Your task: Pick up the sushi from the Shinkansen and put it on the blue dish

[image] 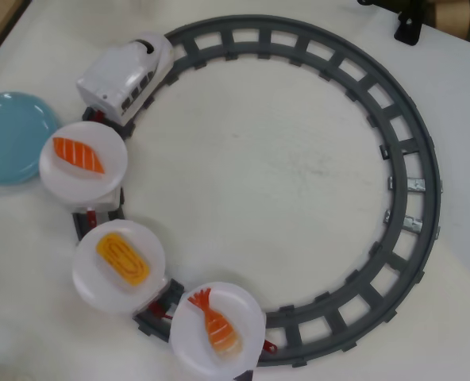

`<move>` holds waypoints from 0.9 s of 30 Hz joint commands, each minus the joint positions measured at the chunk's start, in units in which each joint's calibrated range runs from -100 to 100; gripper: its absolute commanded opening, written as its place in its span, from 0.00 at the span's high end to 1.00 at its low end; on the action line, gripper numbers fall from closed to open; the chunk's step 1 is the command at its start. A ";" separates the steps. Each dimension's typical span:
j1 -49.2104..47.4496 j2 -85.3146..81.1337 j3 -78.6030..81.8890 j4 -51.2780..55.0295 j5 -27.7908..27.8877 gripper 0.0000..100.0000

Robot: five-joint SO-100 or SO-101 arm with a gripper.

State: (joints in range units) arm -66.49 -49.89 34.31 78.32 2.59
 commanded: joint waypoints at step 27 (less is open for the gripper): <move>26.70 48.86 -49.01 18.88 -7.92 0.65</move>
State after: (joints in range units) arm -41.32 -1.05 -11.25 96.72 -4.86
